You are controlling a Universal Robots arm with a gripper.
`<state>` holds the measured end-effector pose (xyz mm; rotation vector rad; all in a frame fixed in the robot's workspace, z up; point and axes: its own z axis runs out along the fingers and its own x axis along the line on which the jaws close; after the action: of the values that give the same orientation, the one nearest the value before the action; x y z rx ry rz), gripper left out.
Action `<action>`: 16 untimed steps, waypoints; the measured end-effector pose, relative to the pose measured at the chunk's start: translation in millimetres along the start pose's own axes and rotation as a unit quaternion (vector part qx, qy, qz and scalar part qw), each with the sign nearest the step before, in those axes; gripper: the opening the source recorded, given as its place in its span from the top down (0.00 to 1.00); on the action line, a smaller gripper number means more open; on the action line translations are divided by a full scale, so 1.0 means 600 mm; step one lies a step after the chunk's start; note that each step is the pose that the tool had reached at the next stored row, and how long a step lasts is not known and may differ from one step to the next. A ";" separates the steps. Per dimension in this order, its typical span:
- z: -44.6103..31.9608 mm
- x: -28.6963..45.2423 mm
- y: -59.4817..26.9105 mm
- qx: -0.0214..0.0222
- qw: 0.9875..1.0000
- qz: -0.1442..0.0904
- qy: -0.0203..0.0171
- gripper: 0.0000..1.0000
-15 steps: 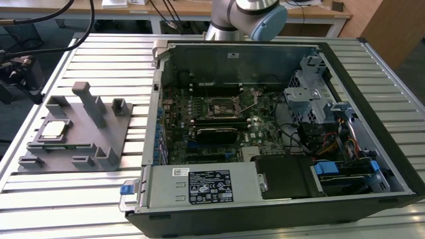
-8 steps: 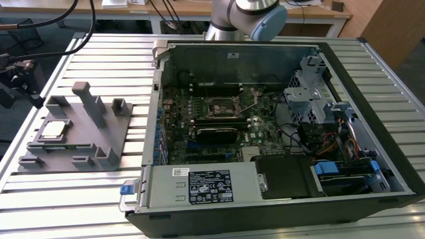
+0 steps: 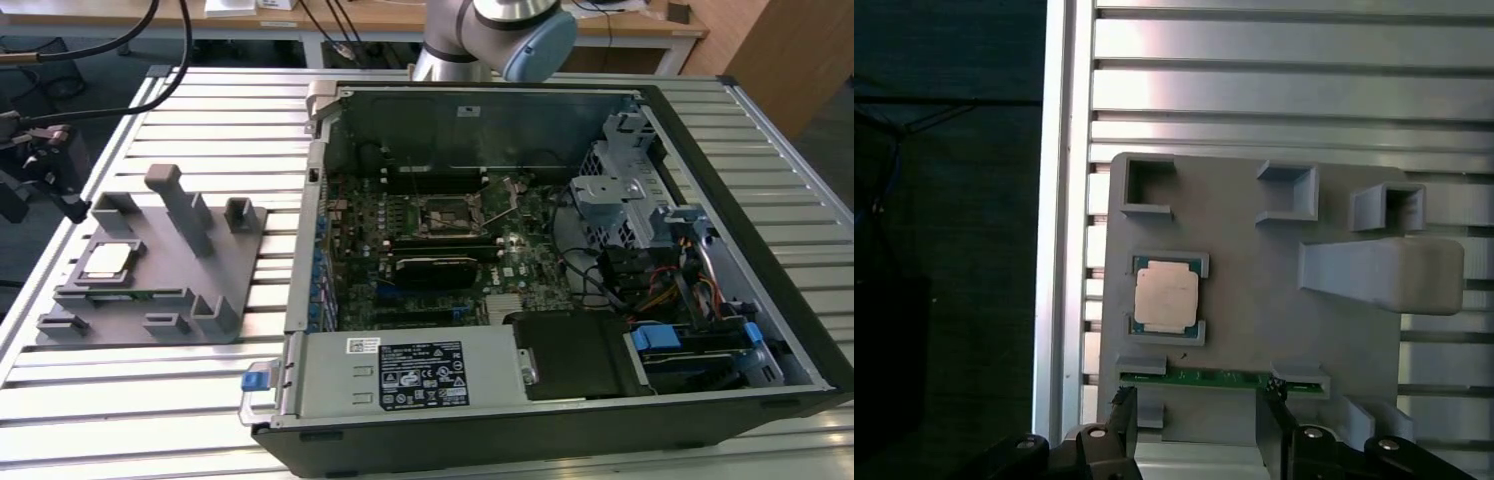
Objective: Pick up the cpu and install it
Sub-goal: 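Pick up the cpu and move it towards the insertion slot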
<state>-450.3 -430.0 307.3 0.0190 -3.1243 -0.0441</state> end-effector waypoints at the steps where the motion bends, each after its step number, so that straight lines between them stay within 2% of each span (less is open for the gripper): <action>1: 0.000 0.000 0.000 0.001 1.000 0.000 0.000 0.41; 9: 0.003 0.000 -0.001 0.006 1.000 0.000 0.000 0.41; 15: 0.014 0.000 -0.002 0.006 1.000 -0.004 0.000 0.40; 16: 0.015 0.000 -0.002 0.007 1.000 -0.005 -0.001 0.35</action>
<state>-450.4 -430.9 298.1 0.0343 -3.1262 -0.0238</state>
